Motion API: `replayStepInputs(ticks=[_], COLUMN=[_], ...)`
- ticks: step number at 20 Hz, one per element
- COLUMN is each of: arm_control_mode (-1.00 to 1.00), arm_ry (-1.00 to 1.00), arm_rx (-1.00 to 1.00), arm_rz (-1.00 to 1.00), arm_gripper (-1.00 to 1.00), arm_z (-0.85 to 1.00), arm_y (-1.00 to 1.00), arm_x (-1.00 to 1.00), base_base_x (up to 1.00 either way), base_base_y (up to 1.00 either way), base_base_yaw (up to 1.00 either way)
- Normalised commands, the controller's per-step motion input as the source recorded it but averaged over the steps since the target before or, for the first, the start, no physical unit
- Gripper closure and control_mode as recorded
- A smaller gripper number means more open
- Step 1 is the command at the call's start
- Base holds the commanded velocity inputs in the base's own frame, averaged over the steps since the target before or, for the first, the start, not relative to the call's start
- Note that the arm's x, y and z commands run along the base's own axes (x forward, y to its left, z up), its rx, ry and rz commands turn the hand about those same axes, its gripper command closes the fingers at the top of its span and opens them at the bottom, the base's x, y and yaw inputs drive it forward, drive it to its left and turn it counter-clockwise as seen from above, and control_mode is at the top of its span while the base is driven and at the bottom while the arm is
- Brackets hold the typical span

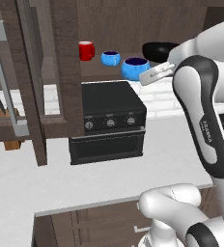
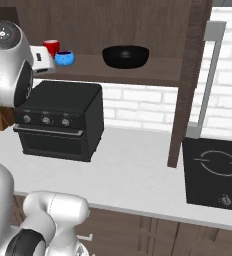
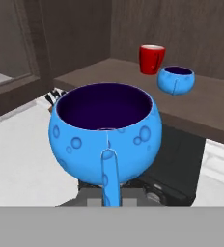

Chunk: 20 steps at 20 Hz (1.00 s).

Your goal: Gather all objects into one cabinet and sort the glasses and bowls to opposite sides.

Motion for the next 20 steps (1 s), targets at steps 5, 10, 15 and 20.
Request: replayStepInputs(ticks=[5, 10, 15, 20], arm_control_mode=[-1.00, -1.00, -1.00, -1.00], arm_ry=[0.01, 0.00, 0.00, 0.00], arm_rx=[0.00, 0.00, 0.00, 0.00], arm_rz=[-0.02, -0.03, -0.01, -0.01], arm_gripper=[1.00, 1.00, 1.00, 1.00], arm_z=[0.00, -0.08, -0.32, -0.04], arm_y=[0.23, 0.17, 0.20, 0.12], arm_x=[0.50, 0.47, 0.35, 0.41], base_base_x=[0.00, 0.00, 0.00, 0.00], base_base_y=[0.00, 0.00, 0.00, 0.00], base_base_yaw=[0.00, 0.00, 0.00, 0.00])
